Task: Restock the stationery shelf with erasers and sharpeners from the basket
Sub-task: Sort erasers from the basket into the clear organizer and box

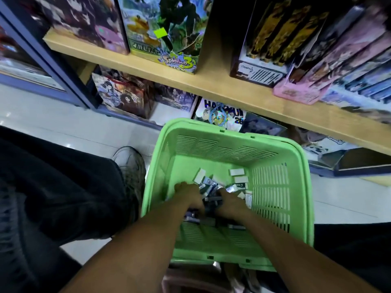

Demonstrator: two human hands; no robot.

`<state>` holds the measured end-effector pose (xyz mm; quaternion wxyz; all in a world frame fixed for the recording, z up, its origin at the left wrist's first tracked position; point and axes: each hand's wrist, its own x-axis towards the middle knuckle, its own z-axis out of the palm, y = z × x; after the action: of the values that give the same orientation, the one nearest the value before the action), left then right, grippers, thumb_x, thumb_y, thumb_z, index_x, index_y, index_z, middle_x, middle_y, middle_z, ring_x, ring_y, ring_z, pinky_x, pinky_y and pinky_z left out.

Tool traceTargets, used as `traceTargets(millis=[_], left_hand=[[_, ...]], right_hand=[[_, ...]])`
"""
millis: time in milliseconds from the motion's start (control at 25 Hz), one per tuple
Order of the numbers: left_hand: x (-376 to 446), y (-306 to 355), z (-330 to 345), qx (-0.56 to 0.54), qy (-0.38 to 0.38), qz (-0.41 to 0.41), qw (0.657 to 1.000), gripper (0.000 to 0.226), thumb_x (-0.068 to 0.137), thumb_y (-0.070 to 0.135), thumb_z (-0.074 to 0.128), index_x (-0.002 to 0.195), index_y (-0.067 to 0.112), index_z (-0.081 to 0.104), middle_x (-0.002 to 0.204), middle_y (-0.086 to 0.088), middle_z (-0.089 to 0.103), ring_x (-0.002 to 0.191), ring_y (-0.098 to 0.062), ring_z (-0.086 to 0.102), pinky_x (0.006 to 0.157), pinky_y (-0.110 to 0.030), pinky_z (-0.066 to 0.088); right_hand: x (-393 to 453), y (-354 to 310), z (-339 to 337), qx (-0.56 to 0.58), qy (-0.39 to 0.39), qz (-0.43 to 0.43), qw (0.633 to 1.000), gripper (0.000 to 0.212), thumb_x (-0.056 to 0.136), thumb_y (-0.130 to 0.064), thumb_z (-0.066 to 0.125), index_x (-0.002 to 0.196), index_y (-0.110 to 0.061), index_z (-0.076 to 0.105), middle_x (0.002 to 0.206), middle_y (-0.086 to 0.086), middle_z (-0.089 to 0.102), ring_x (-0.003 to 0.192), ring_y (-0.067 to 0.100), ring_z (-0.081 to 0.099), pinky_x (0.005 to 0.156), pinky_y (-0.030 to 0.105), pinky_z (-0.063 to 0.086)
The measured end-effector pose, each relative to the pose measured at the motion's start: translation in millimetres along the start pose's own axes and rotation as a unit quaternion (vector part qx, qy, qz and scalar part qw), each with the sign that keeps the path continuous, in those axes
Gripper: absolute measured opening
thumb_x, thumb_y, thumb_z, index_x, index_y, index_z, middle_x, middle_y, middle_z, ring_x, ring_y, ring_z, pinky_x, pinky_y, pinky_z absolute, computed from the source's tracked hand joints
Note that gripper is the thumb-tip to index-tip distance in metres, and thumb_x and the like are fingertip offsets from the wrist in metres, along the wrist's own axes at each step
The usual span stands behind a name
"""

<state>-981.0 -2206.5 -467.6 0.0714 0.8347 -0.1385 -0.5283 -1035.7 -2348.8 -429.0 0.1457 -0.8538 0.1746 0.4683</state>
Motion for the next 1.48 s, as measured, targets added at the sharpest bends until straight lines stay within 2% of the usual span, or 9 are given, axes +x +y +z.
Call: traceTargets(millis=[200,440,720,920,1040,1120,1240,1360,1480], left_hand=[[2.1,5.9,7.3,0.035,0.028,0.001,0.999,0.063,0.073,0.038,0.077,0.13,0.021,0.056,0.131,-0.009,0.057,0.123,-0.029,0.052,0.101,-0.036,0.041],[-6.0,5.7,11.4,-0.003,0.034,0.018,0.999,0.04,0.084,0.027,0.067,0.121,0.015,0.065,0.125,-0.011,0.065,0.118,-0.03,0.06,0.1,-0.036,0.048],[-7.0,-0.9,10.9,-0.186,0.004,0.008,0.983,0.041,0.073,0.018,0.077,0.112,0.013,0.07,0.112,-0.008,0.071,0.102,-0.024,0.068,0.088,-0.033,0.057],[-8.4,4.1,3.1,-0.437,-0.025,0.009,0.899,0.031,0.081,-0.001,0.068,0.1,0.022,0.063,0.1,-0.007,0.067,0.091,-0.027,0.067,0.073,-0.037,0.059],[-10.1,11.4,1.7,-0.557,-0.064,-0.01,0.828,0.04,0.084,0.014,0.073,0.12,0.024,0.058,0.107,-0.004,0.066,0.09,-0.022,0.066,0.073,-0.037,0.061],[-8.3,12.4,2.5,-0.576,-0.062,-0.022,0.814,0.054,0.079,0.027,0.081,0.125,0.026,0.053,0.112,-0.004,0.066,0.093,-0.023,0.068,0.066,-0.036,0.06],[-4.7,8.9,2.6,-0.585,-0.02,-0.019,0.81,0.078,0.066,0.037,0.091,0.131,0.026,0.05,0.115,-0.004,0.068,0.096,-0.026,0.069,0.069,-0.043,0.062],[-8.5,5.6,-1.7,-0.606,-0.005,-0.001,0.796,0.056,0.077,0.021,0.085,0.125,0.023,0.057,0.106,-0.005,0.071,0.087,-0.025,0.069,0.068,-0.041,0.062],[-11.7,6.4,-6.8,-0.641,-0.011,0.01,0.767,0.037,0.082,0.009,0.079,0.115,0.017,0.064,0.093,-0.007,0.074,0.071,-0.023,0.068,0.07,-0.043,0.06]], right_hand=[[4.6,-21.7,9.1,0.108,-0.001,0.017,0.994,0.056,0.084,-0.029,0.07,0.135,-0.017,0.048,0.127,0.012,0.063,0.113,0.028,0.062,0.091,0.033,0.051],[-1.3,-30.7,17.5,0.052,-0.007,0.017,0.998,0.062,0.09,-0.029,0.063,0.145,-0.017,0.038,0.14,0.017,0.048,0.129,0.034,0.049,0.105,0.045,0.045],[3.1,-13.7,10.1,0.271,-0.043,0.057,0.96,0.071,0.077,-0.014,0.076,0.142,-0.021,0.049,0.131,0.013,0.062,0.106,0.027,0.066,0.093,0.041,0.056],[16.2,-5.3,22.2,0.344,-0.001,0.043,0.938,0.072,0.06,-0.028,0.077,0.13,-0.018,0.062,0.119,0.013,0.069,0.103,0.029,0.067,0.09,0.042,0.057],[9.1,-7.0,16.8,0.417,0.008,0.049,0.908,0.061,0.068,-0.006,0.066,0.129,-0.013,0.062,0.113,0.016,0.07,0.095,0.029,0.069,0.076,0.038,0.059],[8.9,-4.9,15.0,0.434,0.009,0.042,0.9,0.041,0.076,0.01,0.059,0.113,-0.007,0.068,0.097,0.015,0.074,0.082,0.026,0.071,0.065,0.032,0.058],[5.7,-10.0,13.9,0.448,0.013,0.006,0.894,0.028,0.073,0.013,0.063,0.094,-0.003,0.072,0.085,0.015,0.076,0.082,0.03,0.074,0.079,0.046,0.061],[2.8,-11.7,11.8,0.5,-0.017,-0.026,0.865,0.026,0.076,0.017,0.062,0.098,0.005,0.069,0.094,0.023,0.074,0.091,0.038,0.072,0.084,0.048,0.06],[-3.4,-5.5,-1.8,0.558,-0.046,-0.028,0.828,0.028,0.078,0.021,0.063,0.102,0.007,0.067,0.093,0.02,0.075,0.087,0.03,0.074,0.068,0.03,0.059]])
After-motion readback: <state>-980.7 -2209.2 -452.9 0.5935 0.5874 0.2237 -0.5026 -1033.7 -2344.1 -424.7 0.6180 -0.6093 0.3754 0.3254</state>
